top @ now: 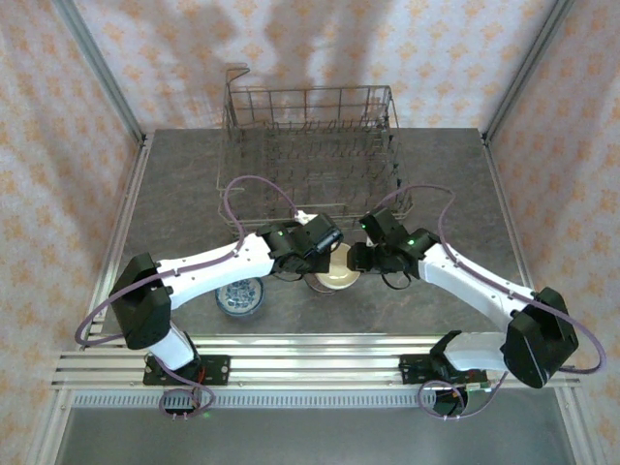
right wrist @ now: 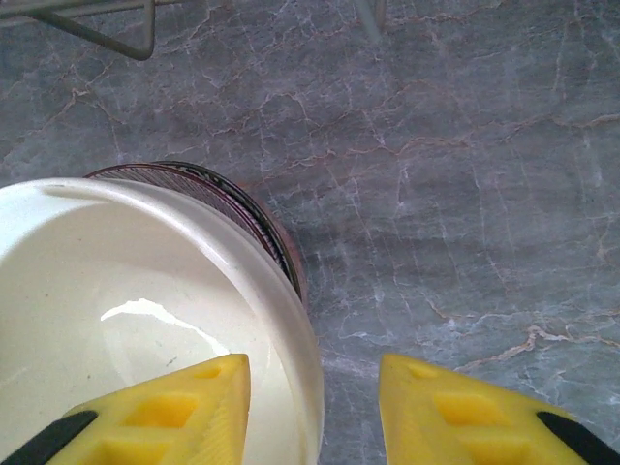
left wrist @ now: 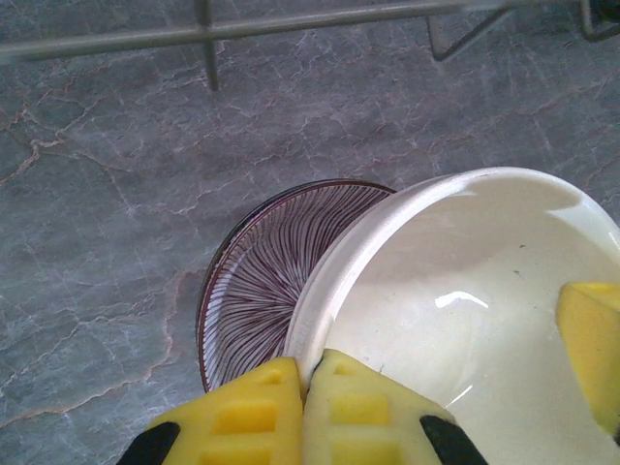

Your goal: Load the bowls into the dish rack

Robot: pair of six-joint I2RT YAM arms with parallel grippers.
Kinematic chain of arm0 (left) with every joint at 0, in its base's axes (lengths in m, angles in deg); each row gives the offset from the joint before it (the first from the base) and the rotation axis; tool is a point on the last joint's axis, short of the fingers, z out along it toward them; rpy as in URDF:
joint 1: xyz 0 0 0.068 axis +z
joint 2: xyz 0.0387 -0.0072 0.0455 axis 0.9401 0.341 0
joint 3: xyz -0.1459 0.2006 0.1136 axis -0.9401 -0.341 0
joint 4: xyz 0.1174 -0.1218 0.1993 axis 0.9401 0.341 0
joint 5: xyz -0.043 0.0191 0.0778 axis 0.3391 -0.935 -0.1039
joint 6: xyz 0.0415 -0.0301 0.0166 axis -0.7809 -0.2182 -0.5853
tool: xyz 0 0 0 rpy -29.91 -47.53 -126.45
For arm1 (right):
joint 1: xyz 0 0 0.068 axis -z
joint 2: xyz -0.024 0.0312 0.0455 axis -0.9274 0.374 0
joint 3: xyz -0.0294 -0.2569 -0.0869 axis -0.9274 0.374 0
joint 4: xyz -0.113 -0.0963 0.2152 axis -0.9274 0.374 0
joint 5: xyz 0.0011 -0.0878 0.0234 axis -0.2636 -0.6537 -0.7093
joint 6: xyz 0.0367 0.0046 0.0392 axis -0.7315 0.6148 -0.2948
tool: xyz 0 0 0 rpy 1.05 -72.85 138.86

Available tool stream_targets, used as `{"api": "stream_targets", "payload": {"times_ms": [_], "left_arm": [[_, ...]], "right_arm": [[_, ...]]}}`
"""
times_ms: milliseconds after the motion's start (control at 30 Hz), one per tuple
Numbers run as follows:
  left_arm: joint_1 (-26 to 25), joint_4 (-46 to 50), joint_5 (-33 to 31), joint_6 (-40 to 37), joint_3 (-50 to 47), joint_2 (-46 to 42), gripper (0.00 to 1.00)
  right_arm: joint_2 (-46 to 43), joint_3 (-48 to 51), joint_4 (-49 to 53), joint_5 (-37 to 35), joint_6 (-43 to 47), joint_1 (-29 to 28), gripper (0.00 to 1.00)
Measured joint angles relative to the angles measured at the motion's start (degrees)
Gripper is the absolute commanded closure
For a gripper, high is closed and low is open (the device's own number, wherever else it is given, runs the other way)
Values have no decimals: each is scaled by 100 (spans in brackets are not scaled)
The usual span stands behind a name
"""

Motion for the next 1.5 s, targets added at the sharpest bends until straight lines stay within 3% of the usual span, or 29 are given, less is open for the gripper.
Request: {"api": "stream_targets", "payload": {"times_ms": [700,967,1500], "left_arm": [[0,-48,142,-35,98,-107,97],[0,-46,243,-162,258,-214,84],[0,17,245,-474,846,-586,46]], "right_arm": [[42,-374,470,-153,111,-11,89],[-109,-551,848,-304,205,-48,95],[-682,-1012,1781,-647,378,-48,100]]}}
